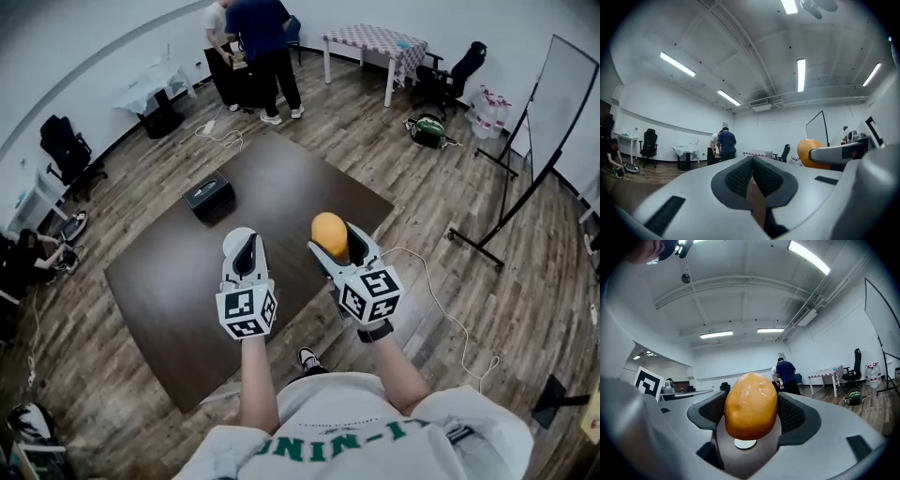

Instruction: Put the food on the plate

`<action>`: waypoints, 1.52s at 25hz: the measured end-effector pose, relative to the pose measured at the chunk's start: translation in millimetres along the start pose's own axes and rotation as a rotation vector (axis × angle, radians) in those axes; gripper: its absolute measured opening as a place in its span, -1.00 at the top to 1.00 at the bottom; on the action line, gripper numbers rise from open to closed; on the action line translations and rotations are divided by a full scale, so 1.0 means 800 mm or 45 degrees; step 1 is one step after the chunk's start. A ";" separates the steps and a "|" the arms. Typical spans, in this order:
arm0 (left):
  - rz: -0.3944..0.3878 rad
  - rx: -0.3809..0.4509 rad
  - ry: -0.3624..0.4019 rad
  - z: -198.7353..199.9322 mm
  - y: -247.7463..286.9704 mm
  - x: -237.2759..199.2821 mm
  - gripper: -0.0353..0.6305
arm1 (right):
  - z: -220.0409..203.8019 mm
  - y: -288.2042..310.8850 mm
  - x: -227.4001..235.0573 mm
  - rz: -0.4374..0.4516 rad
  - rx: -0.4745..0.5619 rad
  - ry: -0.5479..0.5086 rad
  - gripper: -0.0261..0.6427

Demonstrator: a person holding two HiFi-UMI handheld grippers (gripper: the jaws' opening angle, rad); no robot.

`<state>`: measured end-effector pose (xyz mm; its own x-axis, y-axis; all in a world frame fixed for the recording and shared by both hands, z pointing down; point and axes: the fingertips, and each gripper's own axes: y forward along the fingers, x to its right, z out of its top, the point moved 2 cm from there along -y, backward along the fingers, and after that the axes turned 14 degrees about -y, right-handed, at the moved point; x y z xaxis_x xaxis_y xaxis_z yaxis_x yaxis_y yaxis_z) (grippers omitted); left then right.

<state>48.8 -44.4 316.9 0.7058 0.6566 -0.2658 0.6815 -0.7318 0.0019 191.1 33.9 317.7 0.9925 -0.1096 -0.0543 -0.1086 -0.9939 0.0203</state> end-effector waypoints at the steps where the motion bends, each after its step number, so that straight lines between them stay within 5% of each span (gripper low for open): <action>1: 0.021 0.002 -0.001 0.004 0.008 -0.020 0.85 | 0.000 0.023 -0.007 0.024 -0.005 -0.003 -0.13; 8: 0.116 -0.026 -0.021 0.020 0.044 -0.140 0.85 | -0.009 0.158 -0.061 0.159 -0.041 0.002 -0.13; 23: 0.352 -0.023 -0.137 -0.019 0.037 -0.285 0.85 | -0.064 0.311 -0.152 0.451 -0.156 -0.045 -0.13; 38: 0.511 -0.102 -0.216 -0.069 0.110 -0.389 0.85 | -0.141 0.450 -0.155 0.600 -0.317 -0.076 -0.13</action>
<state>-100.7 -303.1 452.7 0.8803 0.2794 -0.3833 0.3778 -0.9017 0.2103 35.5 -308.5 444.3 0.8338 -0.5507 -0.0391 -0.5175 -0.8043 0.2921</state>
